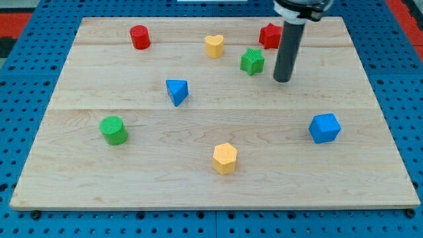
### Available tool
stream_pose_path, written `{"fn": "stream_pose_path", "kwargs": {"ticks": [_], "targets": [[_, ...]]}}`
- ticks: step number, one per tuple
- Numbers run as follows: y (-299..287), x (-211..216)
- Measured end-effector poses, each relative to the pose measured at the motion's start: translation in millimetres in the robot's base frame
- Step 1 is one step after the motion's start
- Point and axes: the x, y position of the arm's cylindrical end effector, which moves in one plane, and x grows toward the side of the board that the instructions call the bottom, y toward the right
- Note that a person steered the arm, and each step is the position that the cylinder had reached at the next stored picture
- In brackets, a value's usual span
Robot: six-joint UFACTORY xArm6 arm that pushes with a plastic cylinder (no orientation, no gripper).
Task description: Push the green star close to the yellow heart
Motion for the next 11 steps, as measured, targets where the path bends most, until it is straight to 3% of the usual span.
{"fn": "stream_pose_path", "kwargs": {"ticks": [4,7,9,11], "targets": [[-37.5,-30.8],[-52.5,-15.3],[-19.0,-49.8],[-33.3,-94.0]]}}
